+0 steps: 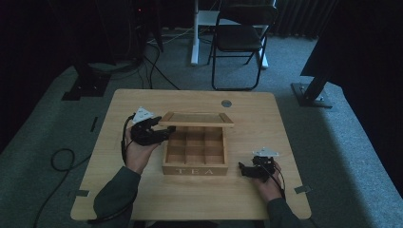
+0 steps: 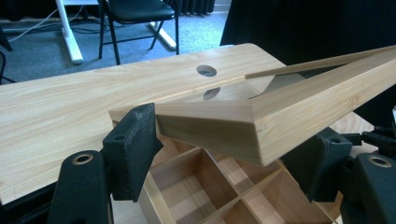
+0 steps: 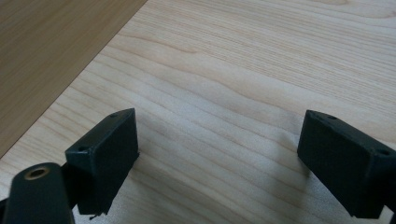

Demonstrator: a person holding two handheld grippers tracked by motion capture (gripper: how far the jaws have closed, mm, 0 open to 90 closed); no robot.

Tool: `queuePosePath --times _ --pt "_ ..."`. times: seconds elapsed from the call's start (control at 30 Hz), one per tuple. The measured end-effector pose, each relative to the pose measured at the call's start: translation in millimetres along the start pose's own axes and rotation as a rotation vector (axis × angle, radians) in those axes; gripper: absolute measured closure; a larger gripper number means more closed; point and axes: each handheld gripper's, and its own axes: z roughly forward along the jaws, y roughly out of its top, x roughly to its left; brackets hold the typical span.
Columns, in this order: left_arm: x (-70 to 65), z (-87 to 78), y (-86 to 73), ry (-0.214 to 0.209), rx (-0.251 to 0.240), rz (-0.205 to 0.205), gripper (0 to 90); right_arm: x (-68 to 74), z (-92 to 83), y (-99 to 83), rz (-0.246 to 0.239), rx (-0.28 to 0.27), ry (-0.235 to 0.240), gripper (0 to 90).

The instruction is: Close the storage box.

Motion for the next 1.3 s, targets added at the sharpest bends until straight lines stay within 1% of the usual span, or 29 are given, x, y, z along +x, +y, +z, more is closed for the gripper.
queuePosePath --times 0.33,0.63,0.97,1.3 --pt "-1.4 -1.4 -10.9 -0.009 0.001 -0.027 30.5 0.1 0.0 0.0 0.001 0.001 0.000 12.0" --pt "-4.1 -2.6 -18.1 -0.003 0.015 -0.027 30.8 0.1 0.0 0.0 0.000 0.000 0.000 12.0" --pt "-6.7 -3.1 -25.0 0.006 0.013 -0.020 30.8 0.1 0.0 0.0 0.000 0.001 0.001 12.0" --pt "-8.3 -3.2 -34.2 0.005 0.017 -0.027 30.8 0.0 0.0 0.0 0.000 0.001 0.000 12.0"
